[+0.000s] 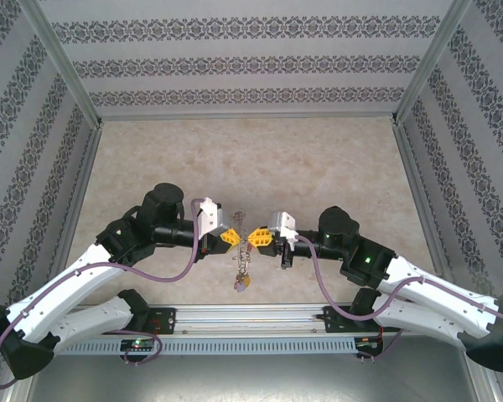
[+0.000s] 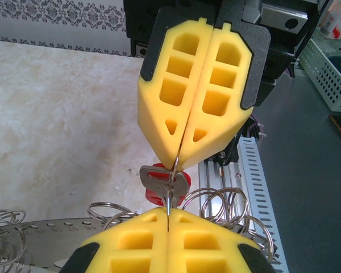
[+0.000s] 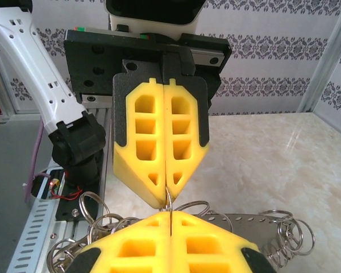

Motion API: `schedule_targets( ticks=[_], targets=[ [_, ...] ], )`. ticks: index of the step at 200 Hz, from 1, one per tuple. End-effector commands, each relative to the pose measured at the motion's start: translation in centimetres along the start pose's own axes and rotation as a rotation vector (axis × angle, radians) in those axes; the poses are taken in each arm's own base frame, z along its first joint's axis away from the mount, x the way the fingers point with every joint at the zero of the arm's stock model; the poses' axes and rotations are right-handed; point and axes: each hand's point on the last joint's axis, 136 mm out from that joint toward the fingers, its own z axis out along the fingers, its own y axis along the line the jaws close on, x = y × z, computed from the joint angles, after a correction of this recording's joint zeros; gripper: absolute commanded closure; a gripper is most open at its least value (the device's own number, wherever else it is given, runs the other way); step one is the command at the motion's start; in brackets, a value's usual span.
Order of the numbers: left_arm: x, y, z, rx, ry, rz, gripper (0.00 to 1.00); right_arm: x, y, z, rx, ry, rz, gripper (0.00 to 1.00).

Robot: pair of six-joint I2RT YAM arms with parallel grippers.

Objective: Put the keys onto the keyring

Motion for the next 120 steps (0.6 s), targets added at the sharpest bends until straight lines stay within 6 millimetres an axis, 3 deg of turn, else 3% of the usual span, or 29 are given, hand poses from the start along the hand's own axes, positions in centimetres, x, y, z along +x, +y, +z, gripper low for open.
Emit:
schedule_targets(
  ticks=[1,120],
  targets=[
    [-0.87,-0.73,-0.34,0.019,-0.03,0.047,1.0,-0.9,0.19,0.28,-0.004,-0.035,-0.015,1.0],
    [-0.91,-0.77,-0.36,0.019,-0.03,0.049,1.0,-0.72,0.51,0.51,-0.026,-0.026,-0.011,1.0]
  ],
)
